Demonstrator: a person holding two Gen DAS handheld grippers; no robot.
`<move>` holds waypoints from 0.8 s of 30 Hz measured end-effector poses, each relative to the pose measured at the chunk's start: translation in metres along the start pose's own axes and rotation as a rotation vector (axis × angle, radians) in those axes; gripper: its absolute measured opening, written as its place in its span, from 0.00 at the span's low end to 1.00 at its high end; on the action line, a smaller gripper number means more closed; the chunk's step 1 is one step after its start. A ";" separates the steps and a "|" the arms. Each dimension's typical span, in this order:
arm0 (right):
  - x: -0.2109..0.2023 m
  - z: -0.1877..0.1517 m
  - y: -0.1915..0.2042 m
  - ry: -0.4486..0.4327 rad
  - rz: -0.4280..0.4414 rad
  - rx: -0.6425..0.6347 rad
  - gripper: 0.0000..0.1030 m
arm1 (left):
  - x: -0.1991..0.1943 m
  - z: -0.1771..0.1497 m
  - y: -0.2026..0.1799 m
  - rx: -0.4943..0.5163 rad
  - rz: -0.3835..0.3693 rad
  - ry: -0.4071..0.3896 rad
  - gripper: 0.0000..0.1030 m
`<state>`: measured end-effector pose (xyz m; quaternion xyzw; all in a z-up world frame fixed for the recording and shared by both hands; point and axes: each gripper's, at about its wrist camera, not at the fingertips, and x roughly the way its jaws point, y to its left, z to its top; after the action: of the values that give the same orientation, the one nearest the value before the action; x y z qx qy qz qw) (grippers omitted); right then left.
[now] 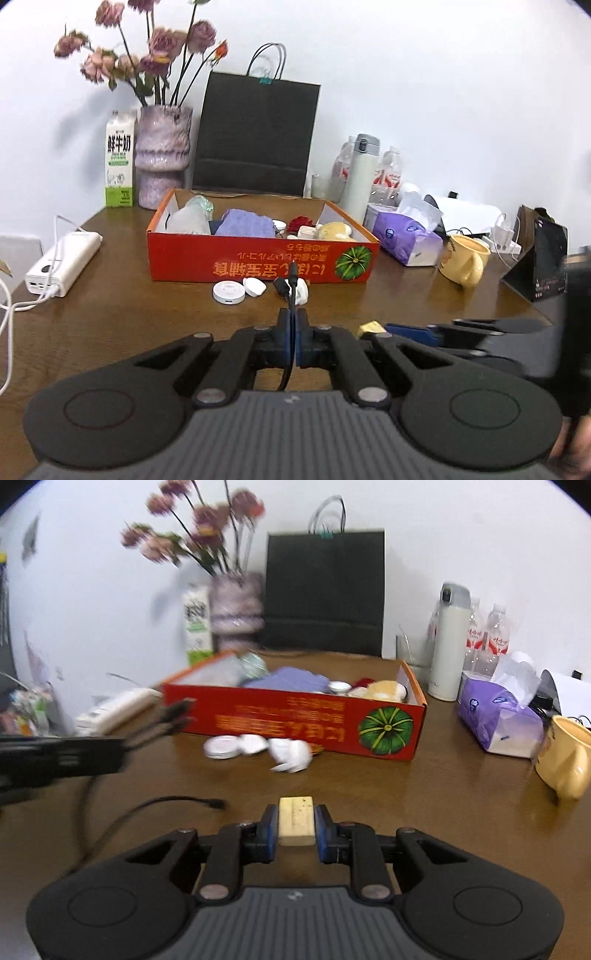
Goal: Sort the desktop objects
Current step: 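Grasp the small beige block with the right gripper while the left grasps the black cable, then carry the beige block and black cable into the box and release both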
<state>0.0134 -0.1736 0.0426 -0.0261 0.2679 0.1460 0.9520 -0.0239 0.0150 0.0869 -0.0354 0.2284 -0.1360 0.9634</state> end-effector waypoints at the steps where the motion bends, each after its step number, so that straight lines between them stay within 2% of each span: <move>1: -0.013 -0.003 0.003 -0.010 0.006 0.002 0.19 | -0.004 -0.004 -0.003 0.002 0.001 0.002 0.03; 4: -0.051 -0.015 0.013 -0.049 0.002 0.005 0.19 | -0.020 -0.022 -0.012 -0.007 -0.012 0.019 0.03; 8: -0.096 -0.029 0.022 -0.111 -0.004 0.002 0.19 | -0.059 -0.038 -0.022 0.016 -0.009 -0.027 0.03; 15: -0.116 -0.032 0.028 -0.148 0.000 -0.007 0.19 | -0.072 -0.026 -0.029 0.038 -0.018 -0.079 0.03; 19: -0.109 -0.020 0.019 -0.155 -0.020 0.003 0.19 | -0.062 0.004 -0.018 0.010 -0.055 -0.103 0.03; 21: -0.107 -0.003 0.008 -0.178 -0.024 0.021 0.19 | -0.056 0.030 -0.011 -0.003 -0.065 -0.134 0.03; 24: -0.104 0.032 -0.010 -0.245 -0.033 0.022 0.19 | -0.044 0.086 -0.007 0.015 -0.088 -0.209 0.03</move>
<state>-0.0525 -0.2069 0.1236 -0.0020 0.1505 0.1293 0.9801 -0.0247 0.0216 0.1837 -0.0521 0.1237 -0.1753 0.9753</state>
